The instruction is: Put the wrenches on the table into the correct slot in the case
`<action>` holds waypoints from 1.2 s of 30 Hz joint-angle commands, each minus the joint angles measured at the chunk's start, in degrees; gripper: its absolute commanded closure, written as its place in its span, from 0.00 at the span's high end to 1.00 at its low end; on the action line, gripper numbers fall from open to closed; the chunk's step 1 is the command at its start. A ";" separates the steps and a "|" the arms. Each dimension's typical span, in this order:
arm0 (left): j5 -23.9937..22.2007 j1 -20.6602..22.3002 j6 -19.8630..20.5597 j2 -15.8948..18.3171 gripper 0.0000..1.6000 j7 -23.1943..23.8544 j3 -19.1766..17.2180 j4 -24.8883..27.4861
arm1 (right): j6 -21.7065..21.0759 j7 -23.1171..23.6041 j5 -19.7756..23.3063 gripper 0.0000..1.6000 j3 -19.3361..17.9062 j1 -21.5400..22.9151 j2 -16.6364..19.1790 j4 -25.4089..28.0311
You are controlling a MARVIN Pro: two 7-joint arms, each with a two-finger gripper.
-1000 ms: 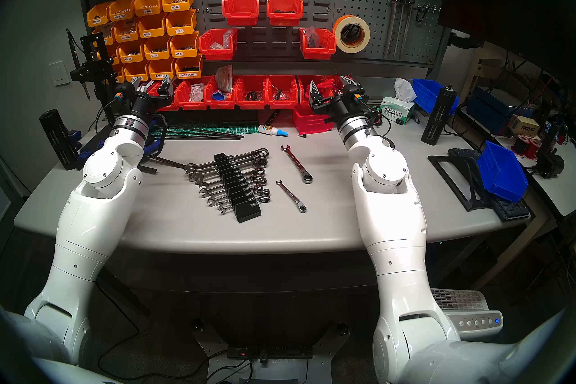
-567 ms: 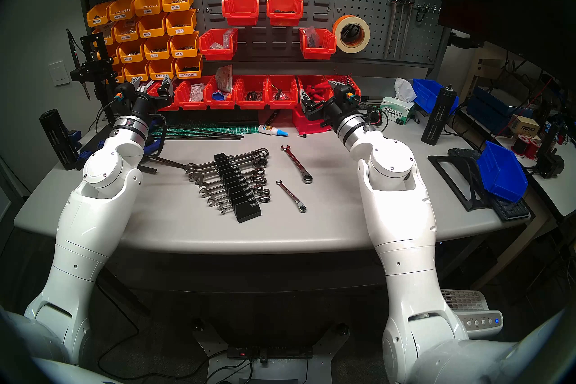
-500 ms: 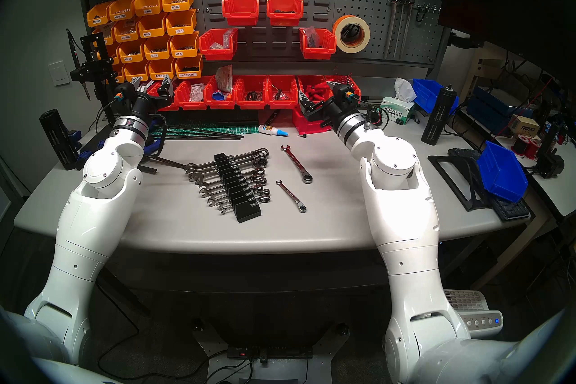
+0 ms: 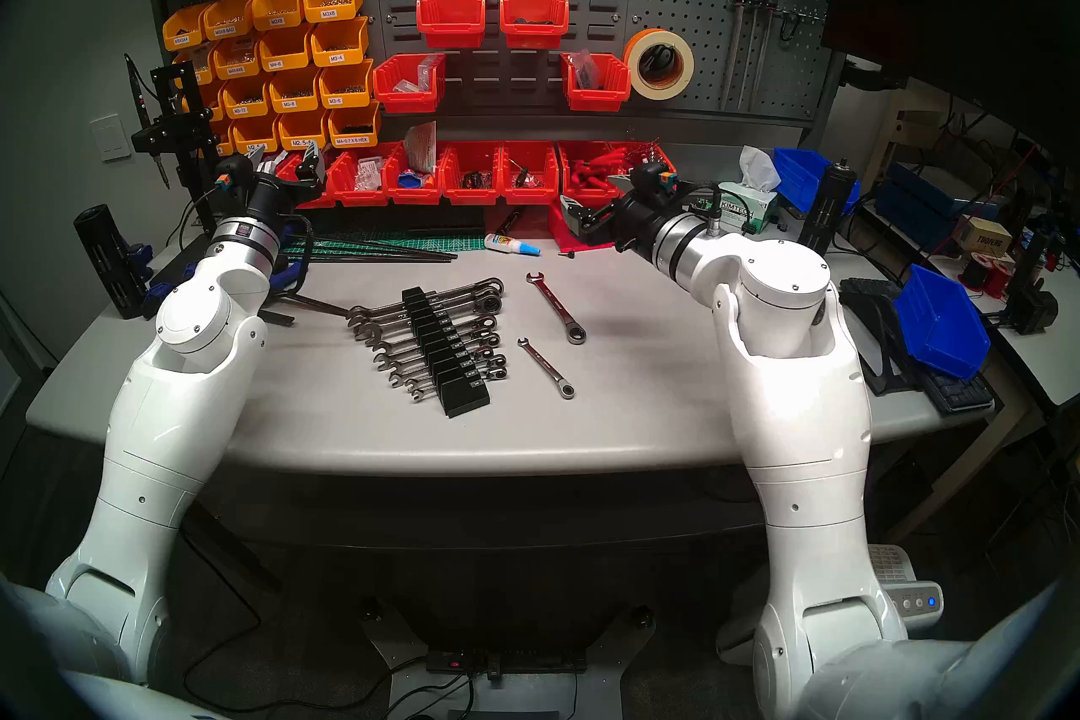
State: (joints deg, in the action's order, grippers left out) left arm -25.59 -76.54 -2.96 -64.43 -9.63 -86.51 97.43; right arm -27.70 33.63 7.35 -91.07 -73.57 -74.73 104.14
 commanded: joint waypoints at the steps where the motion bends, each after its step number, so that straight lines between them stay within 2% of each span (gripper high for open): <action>1: 0.02 1.84 -0.62 0.05 1.00 0.07 -0.42 1.52 | -6.92 2.24 0.98 1.00 0.76 0.75 2.79 2.38; 5: 0.02 1.84 -0.63 0.05 1.00 0.07 -0.42 1.52 | -11.89 3.09 0.43 1.00 2.35 1.51 3.68 2.61; 6: 0.02 1.84 -0.63 0.05 1.00 0.07 -0.42 1.52 | -14.10 3.33 0.14 1.00 2.83 2.06 3.99 2.71; 7: 0.02 1.84 -0.63 0.05 1.00 0.07 -0.42 1.52 | -14.03 3.80 0.08 1.00 3.51 2.55 4.50 2.19; 12: 0.01 1.83 -0.61 0.06 1.00 0.06 -0.42 1.52 | -20.81 5.48 -0.59 1.00 6.23 5.66 6.03 1.57; 19: 0.01 1.83 -0.61 0.06 1.00 0.06 -0.42 1.52 | -25.75 6.84 -2.43 1.00 8.26 7.53 8.76 1.81; 22: 0.01 1.83 -0.61 0.06 1.00 0.06 -0.42 1.52 | -27.30 7.58 -2.61 1.00 8.30 7.74 9.50 2.18; 36: 0.01 1.84 -0.62 0.05 1.00 0.06 -0.41 1.52 | -27.30 12.68 -3.71 1.00 12.23 10.31 13.58 2.38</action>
State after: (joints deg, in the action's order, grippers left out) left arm -25.61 -76.55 -2.92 -64.43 -9.64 -86.50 97.43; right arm -55.16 44.41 3.81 -79.83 -66.82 -63.89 105.24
